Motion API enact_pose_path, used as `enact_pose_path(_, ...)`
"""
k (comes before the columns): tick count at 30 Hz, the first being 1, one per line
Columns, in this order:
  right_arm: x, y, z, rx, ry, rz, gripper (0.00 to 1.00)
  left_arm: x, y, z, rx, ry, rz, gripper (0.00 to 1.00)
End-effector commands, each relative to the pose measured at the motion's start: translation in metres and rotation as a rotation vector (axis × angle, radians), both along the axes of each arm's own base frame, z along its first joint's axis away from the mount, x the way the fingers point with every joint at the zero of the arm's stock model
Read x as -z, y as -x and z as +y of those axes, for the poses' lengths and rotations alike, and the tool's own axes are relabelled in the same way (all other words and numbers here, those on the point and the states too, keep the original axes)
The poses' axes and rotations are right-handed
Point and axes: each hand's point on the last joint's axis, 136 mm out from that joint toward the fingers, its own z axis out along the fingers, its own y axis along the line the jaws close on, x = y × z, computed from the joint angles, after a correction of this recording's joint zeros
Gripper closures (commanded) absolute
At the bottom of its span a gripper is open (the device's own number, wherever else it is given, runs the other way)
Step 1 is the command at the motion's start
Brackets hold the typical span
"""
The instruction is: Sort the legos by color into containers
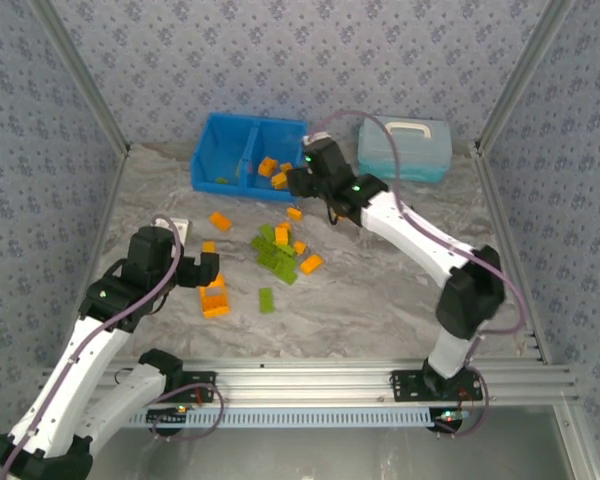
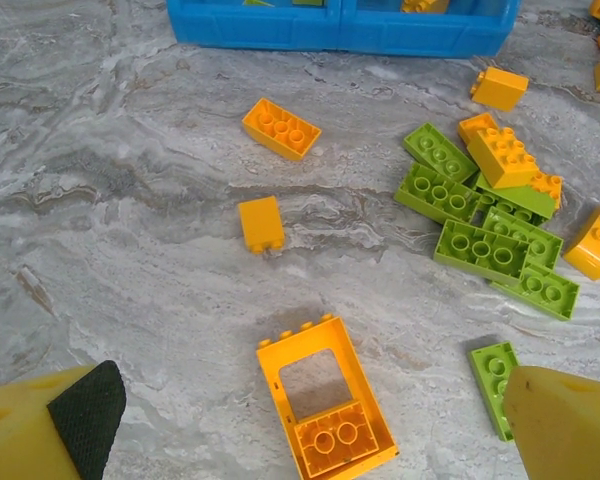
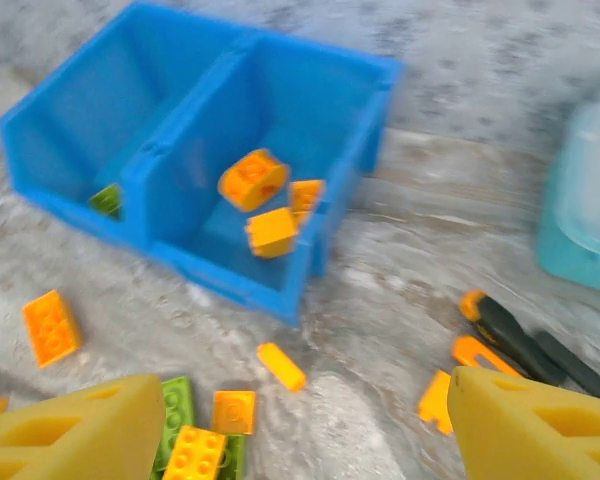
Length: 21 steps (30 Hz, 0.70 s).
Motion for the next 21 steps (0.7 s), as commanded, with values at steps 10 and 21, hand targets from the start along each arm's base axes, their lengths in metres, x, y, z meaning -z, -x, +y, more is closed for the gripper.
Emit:
enact_pose_path(10, 0.161, -0.026, -0.068, 0.501, -0.017, 0.381, 0.02, -0.002, -0.002, -0.004, 0.024, 0.010, -0.015, 0.01)
enact_pose_path(21, 0.226, -0.050, -0.067, 0.505, 0.011, 0.467, 0.29, -0.002, -0.002, -0.002, 0.018, 0.006, -0.016, 0.01)
